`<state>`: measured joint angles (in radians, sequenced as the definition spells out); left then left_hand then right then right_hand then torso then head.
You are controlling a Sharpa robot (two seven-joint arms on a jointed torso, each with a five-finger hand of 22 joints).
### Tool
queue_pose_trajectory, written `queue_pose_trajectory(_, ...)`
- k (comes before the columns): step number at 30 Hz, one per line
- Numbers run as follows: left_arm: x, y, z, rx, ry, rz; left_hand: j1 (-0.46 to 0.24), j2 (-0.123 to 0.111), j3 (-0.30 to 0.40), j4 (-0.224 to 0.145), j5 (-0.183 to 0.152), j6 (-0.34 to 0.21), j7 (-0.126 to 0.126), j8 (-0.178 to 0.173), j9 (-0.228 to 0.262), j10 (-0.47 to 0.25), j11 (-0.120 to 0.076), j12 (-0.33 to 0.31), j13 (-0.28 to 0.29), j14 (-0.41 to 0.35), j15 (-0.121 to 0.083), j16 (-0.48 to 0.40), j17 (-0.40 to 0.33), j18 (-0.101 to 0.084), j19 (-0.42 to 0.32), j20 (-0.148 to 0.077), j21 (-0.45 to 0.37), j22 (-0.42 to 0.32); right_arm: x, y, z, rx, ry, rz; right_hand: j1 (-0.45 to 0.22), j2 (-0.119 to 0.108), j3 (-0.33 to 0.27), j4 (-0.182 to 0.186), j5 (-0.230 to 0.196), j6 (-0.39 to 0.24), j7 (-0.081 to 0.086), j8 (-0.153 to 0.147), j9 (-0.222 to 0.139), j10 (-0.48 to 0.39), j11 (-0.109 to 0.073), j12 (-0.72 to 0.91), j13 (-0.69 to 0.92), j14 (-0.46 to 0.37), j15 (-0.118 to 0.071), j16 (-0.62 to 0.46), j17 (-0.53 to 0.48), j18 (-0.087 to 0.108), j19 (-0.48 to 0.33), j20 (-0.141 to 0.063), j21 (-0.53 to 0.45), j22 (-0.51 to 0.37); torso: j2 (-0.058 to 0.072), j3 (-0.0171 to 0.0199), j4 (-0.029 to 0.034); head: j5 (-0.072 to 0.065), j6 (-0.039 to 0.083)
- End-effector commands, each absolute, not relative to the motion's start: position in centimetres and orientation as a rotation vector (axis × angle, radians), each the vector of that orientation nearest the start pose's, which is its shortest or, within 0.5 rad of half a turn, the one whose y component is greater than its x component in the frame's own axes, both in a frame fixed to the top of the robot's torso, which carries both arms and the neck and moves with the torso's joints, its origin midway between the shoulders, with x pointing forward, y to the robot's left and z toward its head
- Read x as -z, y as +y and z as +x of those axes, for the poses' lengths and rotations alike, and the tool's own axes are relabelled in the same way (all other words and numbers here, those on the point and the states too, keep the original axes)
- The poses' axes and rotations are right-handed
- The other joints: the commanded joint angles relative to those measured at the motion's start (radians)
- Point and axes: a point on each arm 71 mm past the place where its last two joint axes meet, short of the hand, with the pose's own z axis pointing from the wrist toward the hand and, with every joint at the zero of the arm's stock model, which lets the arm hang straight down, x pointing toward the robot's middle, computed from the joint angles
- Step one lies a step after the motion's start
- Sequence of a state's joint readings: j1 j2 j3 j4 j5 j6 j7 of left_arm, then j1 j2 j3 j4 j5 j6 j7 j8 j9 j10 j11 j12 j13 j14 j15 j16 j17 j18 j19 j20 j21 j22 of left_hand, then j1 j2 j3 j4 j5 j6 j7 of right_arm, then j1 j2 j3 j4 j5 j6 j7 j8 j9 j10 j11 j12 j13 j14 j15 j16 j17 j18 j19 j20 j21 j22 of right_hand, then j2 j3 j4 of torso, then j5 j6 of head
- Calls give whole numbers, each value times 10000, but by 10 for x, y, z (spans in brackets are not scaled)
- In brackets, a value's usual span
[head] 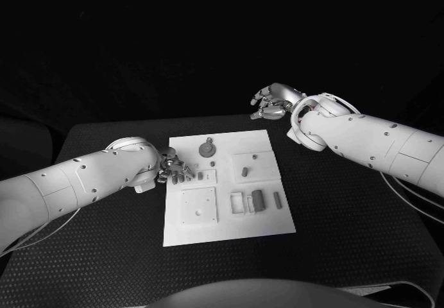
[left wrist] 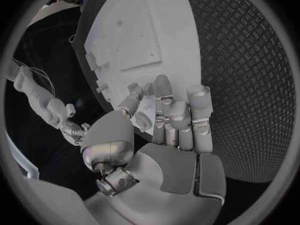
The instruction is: Assemble the parts on the task board
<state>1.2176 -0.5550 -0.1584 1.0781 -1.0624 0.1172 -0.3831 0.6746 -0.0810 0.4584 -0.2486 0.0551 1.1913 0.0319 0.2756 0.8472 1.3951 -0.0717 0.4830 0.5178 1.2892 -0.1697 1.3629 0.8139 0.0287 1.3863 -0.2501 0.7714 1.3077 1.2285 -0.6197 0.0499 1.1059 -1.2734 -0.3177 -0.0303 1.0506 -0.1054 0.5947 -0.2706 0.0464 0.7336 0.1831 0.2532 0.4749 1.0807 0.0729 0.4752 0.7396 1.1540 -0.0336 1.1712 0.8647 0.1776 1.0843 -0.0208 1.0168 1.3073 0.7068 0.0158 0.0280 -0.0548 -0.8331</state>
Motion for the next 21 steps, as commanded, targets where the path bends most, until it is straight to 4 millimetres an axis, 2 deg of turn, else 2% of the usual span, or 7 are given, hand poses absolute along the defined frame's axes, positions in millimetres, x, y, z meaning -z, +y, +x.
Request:
queue_pose_trajectory(1, 279, 205, 533, 3453, 23322, -2718, -692, -250, -412, 155, -68, -113, 1, -52, 18, -97, 19, 51, -27, -5, -88, -51, 19, 681, -56, -70, -86, 94, 164, -213, 571, -6275, 15945, 951, -106, 14, -20, 62, 19, -25, 82, 63, -5, 10, 43, -52, 10, -44, -2, -6, -17, 842, 2, -74, -43, 43, -4, 1, 6, -18, -1)
queue_pose_trajectory(3, 278, 205, 533, 3535, 23281, -2833, -1097, -389, -665, 165, -66, -138, -12, -62, 35, -105, 2, 92, -28, -21, -105, -50, 35, 720, -85, -114, -112, 94, 164, -213, 571, -6275, 15944, 952, -106, 13, -20, 62, 19, -25, 82, 63, -5, 10, 43, -52, 10, -44, -2, -6, -17, 842, 3, -74, -43, 43, -3, -2, 7, -19, 1)
queue_pose_trajectory(5, 277, 205, 534, 3567, 23257, -2863, -1132, -400, -691, 156, -67, -140, -14, -63, 37, -108, 0, 96, -28, -23, -108, -50, 37, 725, -88, -119, -115, 94, 164, -213, 571, -6277, 15941, 950, -106, 13, -20, 62, 19, -25, 82, 63, -5, 10, 43, -52, 10, -44, -2, -6, -17, 842, 3, -74, -43, 43, -2, 1, 6, -17, 7)
queue_pose_trajectory(14, 268, 205, 538, 4346, 22807, -3723, -1557, -214, -947, -145, -64, -177, -37, -77, 99, -166, -33, 216, -29, -49, -144, -72, 70, 806, -115, -199, -168, 94, 164, -213, 571, -6277, 15943, 951, -105, 14, -19, 63, 19, -25, 82, 64, -5, 11, 43, -52, 11, -43, -3, -5, -17, 842, 3, -74, -44, 44, -1, 3, 9, 2, 31)
queue_pose_trajectory(18, 259, 206, 542, 5600, 21827, -4699, -1331, 167, -839, -416, -56, -632, 109, -313, 49, -415, 73, 249, -16, -109, -51, -217, 7, 851, -209, -213, -268, 71, 164, -213, 571, -6277, 15962, 948, -104, 14, -18, 63, 19, -25, 81, 64, -5, 11, 43, -52, 12, -43, -3, -5, -18, 842, 3, -75, -44, 44, -3, -4, 9, -3, 52)
queue_pose_trajectory(20, 253, 208, 544, 6155, 21104, -4959, -394, 564, -538, -432, -39, -1312, 349, -666, -77, -997, 278, 117, -31, -462, 200, -539, -133, 897, -616, -46, -508, 37, 164, -214, 571, -6269, 15963, 957, -103, 14, -17, 62, 19, -25, 81, 64, -5, 11, 43, -53, 12, -43, -3, -5, -18, 842, 3, -75, -44, 45, -6, 3, 13, -6, 73)
queue_pose_trajectory(21, 252, 210, 544, 6207, 20837, -5035, 196, 654, -261, -425, -40, -1491, 435, -765, -129, -1087, 382, 152, 3, -547, 246, -616, -174, 920, -708, 29, -571, 25, 164, -214, 571, -6263, 15963, 961, -103, 14, -17, 62, 19, -25, 81, 65, -5, 11, 43, -53, 12, -44, -3, -5, -18, 842, 3, -75, -44, 45, -6, 3, 13, -6, 73)
